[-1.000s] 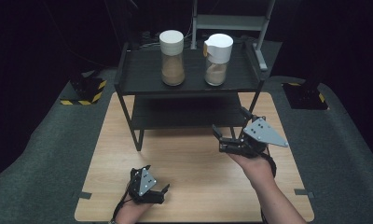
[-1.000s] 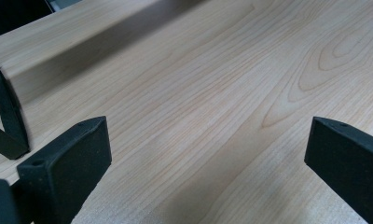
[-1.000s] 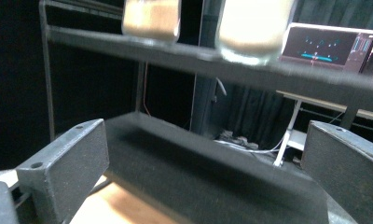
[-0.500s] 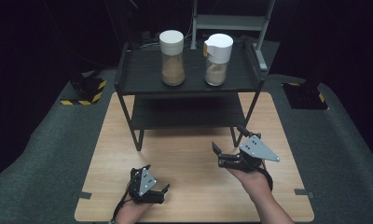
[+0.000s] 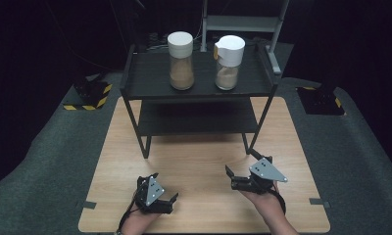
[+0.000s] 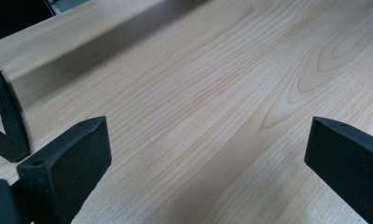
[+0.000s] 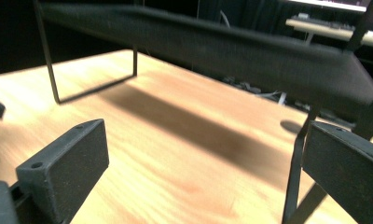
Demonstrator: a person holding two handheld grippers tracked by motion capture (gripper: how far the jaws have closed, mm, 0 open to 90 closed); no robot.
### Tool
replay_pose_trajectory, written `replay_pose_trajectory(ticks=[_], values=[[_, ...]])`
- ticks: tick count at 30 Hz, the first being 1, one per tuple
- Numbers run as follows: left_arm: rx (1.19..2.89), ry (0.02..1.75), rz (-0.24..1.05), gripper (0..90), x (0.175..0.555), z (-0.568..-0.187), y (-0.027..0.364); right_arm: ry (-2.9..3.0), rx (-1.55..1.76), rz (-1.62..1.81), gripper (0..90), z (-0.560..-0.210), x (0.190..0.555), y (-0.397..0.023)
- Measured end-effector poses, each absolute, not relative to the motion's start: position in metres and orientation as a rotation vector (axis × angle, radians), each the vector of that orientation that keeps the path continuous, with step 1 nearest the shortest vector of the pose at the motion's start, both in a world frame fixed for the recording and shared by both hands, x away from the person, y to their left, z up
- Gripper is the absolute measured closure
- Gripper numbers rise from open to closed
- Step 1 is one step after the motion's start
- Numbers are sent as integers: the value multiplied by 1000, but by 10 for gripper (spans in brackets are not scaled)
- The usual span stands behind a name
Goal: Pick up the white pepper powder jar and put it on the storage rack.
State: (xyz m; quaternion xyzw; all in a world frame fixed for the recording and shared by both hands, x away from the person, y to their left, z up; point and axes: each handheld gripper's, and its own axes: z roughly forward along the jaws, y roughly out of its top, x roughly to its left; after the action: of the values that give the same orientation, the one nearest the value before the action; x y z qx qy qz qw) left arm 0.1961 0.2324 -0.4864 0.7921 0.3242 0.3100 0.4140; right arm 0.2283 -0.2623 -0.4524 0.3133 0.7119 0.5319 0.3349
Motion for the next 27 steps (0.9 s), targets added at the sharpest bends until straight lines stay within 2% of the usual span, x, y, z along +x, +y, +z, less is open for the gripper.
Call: replay_pose_trajectory(ticks=[12,27], values=[[1988,816,779,7,196,-487,233,1914,874,1290,0,-487,224,-269],[1980,819,779,8,195,-487,233,1959,903,1166,0,-499,222,-269]])
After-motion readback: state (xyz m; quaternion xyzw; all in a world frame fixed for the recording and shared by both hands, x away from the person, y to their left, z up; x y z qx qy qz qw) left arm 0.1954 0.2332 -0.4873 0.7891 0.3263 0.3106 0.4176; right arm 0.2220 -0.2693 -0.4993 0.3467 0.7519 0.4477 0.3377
